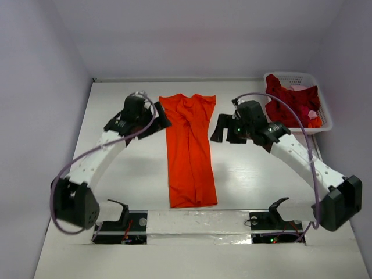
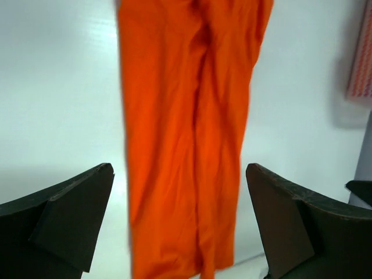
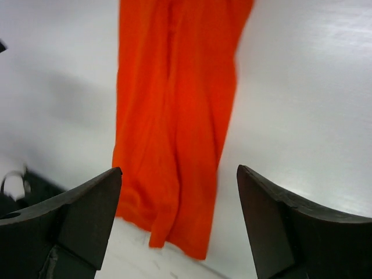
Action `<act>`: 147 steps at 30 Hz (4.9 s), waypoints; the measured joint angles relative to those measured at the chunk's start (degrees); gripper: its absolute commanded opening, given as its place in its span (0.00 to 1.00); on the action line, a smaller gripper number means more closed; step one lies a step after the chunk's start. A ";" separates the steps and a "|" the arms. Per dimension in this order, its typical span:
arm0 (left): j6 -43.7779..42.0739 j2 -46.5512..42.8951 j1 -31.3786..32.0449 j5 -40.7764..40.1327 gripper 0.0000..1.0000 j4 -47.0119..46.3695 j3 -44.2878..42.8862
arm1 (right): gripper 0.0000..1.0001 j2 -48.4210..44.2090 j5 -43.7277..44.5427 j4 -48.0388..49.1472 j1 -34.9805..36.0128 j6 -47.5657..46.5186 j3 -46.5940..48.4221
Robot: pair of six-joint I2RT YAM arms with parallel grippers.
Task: Fold and stack the t-shirts
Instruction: Rotate the tshirt 90 degrees, then grab the bottom of the folded rectangular tshirt with both arms
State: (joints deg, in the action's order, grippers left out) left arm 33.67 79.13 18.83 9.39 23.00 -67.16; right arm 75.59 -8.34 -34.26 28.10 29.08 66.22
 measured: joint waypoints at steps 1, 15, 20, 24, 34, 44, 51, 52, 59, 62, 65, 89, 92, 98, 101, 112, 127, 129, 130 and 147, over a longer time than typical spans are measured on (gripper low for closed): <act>0.37 -3.61 0.24 0.02 0.99 -0.26 4.28 | 0.86 -2.10 0.22 0.02 2.05 0.28 -1.57; 9.03 -25.62 7.02 -1.86 0.84 11.47 25.42 | 0.74 -7.82 1.36 1.51 18.36 10.97 -20.20; 11.06 -27.17 9.40 -1.73 0.78 15.26 28.17 | 0.75 -8.81 2.47 2.05 22.84 13.90 -20.98; 12.96 -27.23 13.57 -1.29 0.77 17.51 29.22 | 0.74 -10.38 2.56 2.36 25.03 16.13 -24.37; 19.50 -19.56 26.01 1.36 0.77 9.16 32.02 | 0.75 -10.73 3.39 4.44 26.43 20.41 -28.22; 31.80 -24.70 35.80 0.15 0.74 6.21 36.26 | 0.75 -16.63 3.48 6.45 28.22 24.22 -32.37; 40.33 -36.54 39.65 0.22 0.74 8.79 43.39 | 0.75 -21.05 3.61 6.43 28.68 25.77 -35.06; 41.31 -37.11 39.76 0.55 0.74 8.79 44.33 | 0.75 -21.16 3.58 6.43 28.68 25.81 -35.12; 43.56 -29.77 40.00 1.64 0.73 6.32 44.65 | 0.75 -19.17 3.08 6.54 28.68 26.29 -34.95; 43.01 -22.08 40.68 1.62 0.73 5.46 42.51 | 0.75 -17.40 2.75 6.69 28.87 26.88 -34.86; 42.77 -18.27 41.40 1.22 0.73 5.20 40.50 | 0.75 -17.07 2.54 6.80 29.62 27.61 -34.86; 49.16 -22.03 41.62 -2.80 0.72 5.97 42.62 | 0.75 -17.14 2.40 7.63 30.77 29.05 -34.40; 49.09 -19.78 41.62 -3.48 0.71 6.08 41.20 | 0.75 -17.64 2.40 7.69 30.88 29.09 -34.01; 49.48 -19.65 41.62 -5.70 0.68 5.35 41.18 | 0.75 -17.94 2.47 7.67 30.88 29.22 -34.01; 50.45 -20.39 41.62 -5.75 0.67 3.54 42.12 | 0.75 -18.21 2.45 7.69 30.88 29.22 -34.01; 52.65 -21.14 41.62 -7.50 0.55 0.76 43.34 | 0.75 -18.23 2.47 7.67 30.88 29.22 -34.01; 52.83 -19.15 41.62 -9.25 0.29 3.28 42.38 | 0.74 -17.94 3.65 5.16 30.88 29.14 -29.38; 52.85 -19.15 41.62 -9.31 0.28 3.63 42.38 | 0.75 -17.51 3.65 5.09 30.88 29.03 -29.35; 52.85 -19.15 41.62 -9.33 0.28 3.72 42.38 | 0.74 -17.29 3.65 5.09 30.88 28.96 -29.35; 53.27 -19.74 41.62 -9.42 0.24 5.42 42.38 | 0.75 -12.66 3.65 5.16 30.91 29.18 -29.29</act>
State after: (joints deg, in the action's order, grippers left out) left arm 86.94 59.40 60.45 -0.03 28.42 -24.77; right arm 62.94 -4.69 -29.10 59.00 58.26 36.93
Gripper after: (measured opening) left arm 0.246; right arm 0.747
